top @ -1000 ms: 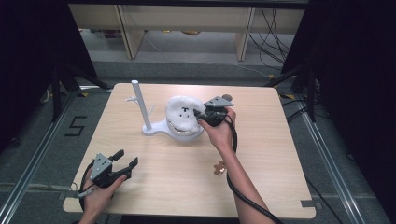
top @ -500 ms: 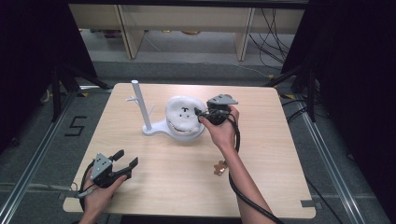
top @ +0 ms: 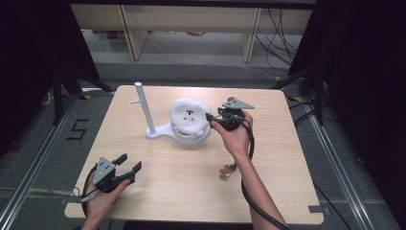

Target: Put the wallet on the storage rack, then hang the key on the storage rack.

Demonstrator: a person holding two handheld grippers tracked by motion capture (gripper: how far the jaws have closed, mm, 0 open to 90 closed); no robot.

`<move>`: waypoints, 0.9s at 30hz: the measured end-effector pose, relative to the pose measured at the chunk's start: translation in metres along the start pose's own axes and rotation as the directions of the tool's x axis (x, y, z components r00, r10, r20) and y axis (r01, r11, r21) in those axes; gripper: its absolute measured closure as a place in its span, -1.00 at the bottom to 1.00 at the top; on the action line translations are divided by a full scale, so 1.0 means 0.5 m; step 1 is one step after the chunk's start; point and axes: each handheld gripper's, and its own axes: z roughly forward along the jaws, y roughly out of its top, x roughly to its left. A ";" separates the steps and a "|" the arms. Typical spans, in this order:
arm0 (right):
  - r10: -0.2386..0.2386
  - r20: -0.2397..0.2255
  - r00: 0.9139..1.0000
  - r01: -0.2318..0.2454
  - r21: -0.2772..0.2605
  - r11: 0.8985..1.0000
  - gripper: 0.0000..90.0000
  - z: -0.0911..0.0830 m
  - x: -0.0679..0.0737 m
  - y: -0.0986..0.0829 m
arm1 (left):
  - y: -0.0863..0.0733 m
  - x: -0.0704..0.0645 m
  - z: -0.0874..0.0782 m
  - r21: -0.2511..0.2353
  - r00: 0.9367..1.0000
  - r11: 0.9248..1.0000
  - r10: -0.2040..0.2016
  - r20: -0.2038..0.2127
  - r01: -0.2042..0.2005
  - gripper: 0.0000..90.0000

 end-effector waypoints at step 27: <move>0.259 0.173 0.950 -0.310 0.447 0.839 0.41 -0.068 -0.111 -0.087 | 0.001 -0.005 -0.002 0.017 1.000 1.000 0.020 -0.002 -0.020 -0.30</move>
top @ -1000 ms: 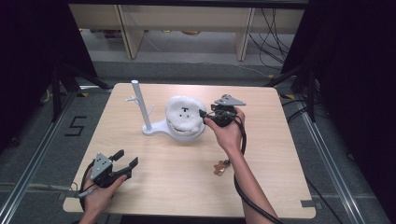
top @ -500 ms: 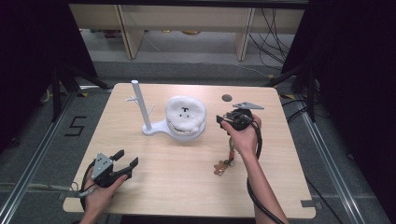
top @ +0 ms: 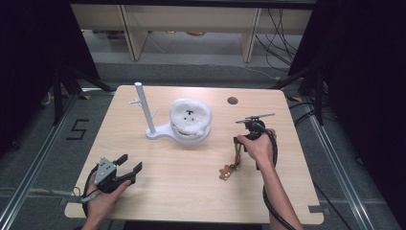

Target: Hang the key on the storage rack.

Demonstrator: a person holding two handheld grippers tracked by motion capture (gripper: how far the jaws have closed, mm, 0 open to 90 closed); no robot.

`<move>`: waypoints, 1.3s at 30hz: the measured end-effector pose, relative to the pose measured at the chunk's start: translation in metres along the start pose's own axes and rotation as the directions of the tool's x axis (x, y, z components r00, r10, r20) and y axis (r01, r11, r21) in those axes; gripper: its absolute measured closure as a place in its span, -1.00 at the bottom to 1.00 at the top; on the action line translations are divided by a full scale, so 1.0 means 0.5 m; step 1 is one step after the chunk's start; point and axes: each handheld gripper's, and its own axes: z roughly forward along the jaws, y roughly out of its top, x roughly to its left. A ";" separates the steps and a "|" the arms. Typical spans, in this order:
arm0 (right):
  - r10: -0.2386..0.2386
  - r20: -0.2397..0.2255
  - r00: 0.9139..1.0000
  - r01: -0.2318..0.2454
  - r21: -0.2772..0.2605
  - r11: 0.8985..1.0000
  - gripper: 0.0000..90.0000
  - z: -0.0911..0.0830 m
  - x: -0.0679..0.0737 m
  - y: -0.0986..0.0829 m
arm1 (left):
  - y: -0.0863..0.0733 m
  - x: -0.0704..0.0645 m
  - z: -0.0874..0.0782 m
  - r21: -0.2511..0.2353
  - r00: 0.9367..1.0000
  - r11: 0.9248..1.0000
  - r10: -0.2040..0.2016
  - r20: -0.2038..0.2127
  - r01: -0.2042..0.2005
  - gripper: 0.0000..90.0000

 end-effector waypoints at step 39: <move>0.036 0.059 0.998 -0.051 0.284 0.957 0.72 0.063 0.002 -0.038 | -0.001 0.000 -0.003 -0.003 1.000 1.000 -0.013 0.010 0.013 -0.30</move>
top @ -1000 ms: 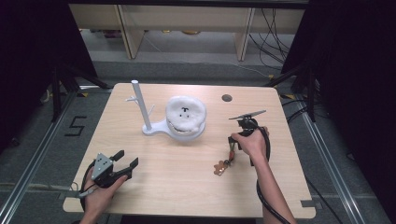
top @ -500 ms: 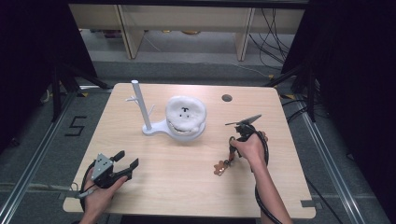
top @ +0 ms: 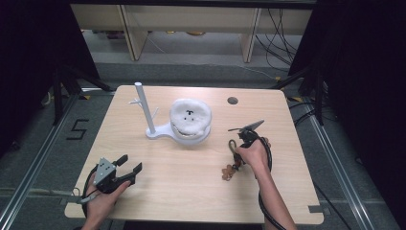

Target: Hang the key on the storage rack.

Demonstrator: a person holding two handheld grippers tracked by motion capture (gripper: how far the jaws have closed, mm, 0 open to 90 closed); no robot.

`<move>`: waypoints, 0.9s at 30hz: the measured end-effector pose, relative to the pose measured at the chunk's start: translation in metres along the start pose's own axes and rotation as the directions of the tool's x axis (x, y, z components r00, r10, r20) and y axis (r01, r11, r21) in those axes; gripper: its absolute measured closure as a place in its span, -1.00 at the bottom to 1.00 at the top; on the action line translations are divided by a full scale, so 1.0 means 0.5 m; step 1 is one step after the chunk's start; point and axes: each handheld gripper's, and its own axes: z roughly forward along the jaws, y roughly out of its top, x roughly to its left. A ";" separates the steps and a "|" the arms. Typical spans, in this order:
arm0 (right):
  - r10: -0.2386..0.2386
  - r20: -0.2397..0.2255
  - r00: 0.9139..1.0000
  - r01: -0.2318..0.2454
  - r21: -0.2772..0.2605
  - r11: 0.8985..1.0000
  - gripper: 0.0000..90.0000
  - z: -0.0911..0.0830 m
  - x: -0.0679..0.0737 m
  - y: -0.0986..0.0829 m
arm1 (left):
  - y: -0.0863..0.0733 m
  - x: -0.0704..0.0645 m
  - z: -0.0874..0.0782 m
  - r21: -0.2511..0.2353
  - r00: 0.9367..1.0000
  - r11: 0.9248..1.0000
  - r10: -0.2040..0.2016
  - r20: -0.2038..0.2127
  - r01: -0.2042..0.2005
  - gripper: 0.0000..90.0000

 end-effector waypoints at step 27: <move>-0.116 -0.145 0.983 0.065 -0.317 0.946 0.76 -0.083 0.027 -0.052 | 0.000 -0.003 0.002 -0.002 1.000 1.000 0.008 0.002 -0.008 -0.29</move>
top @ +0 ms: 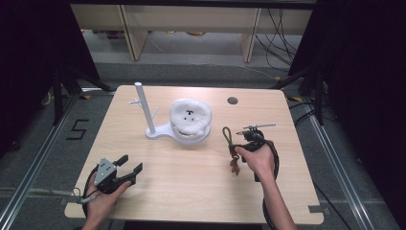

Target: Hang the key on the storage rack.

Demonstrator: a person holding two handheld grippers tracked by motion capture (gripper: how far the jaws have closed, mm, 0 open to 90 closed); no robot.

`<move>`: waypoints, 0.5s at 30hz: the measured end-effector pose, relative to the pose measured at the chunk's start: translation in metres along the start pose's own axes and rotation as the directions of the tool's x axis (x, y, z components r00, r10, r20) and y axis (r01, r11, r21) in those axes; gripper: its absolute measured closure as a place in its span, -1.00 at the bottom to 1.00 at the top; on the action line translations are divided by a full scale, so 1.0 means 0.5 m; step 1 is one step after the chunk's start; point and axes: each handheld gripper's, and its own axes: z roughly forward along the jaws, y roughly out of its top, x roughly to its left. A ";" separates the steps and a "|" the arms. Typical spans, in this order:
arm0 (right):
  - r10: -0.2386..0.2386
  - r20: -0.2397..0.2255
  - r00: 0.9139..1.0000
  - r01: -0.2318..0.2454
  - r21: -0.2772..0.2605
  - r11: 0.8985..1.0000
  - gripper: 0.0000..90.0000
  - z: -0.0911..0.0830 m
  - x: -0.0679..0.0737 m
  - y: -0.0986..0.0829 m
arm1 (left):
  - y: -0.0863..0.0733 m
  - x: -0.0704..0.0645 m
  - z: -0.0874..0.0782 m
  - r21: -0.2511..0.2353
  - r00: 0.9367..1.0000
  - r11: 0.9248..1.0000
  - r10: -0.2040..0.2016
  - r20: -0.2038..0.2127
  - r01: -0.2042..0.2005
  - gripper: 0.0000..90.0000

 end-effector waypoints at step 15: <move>-0.145 -0.171 0.975 0.091 -0.286 0.954 0.76 -0.008 0.051 -0.005 | 0.000 0.000 0.000 -0.005 1.000 1.000 0.004 0.006 -0.004 -0.29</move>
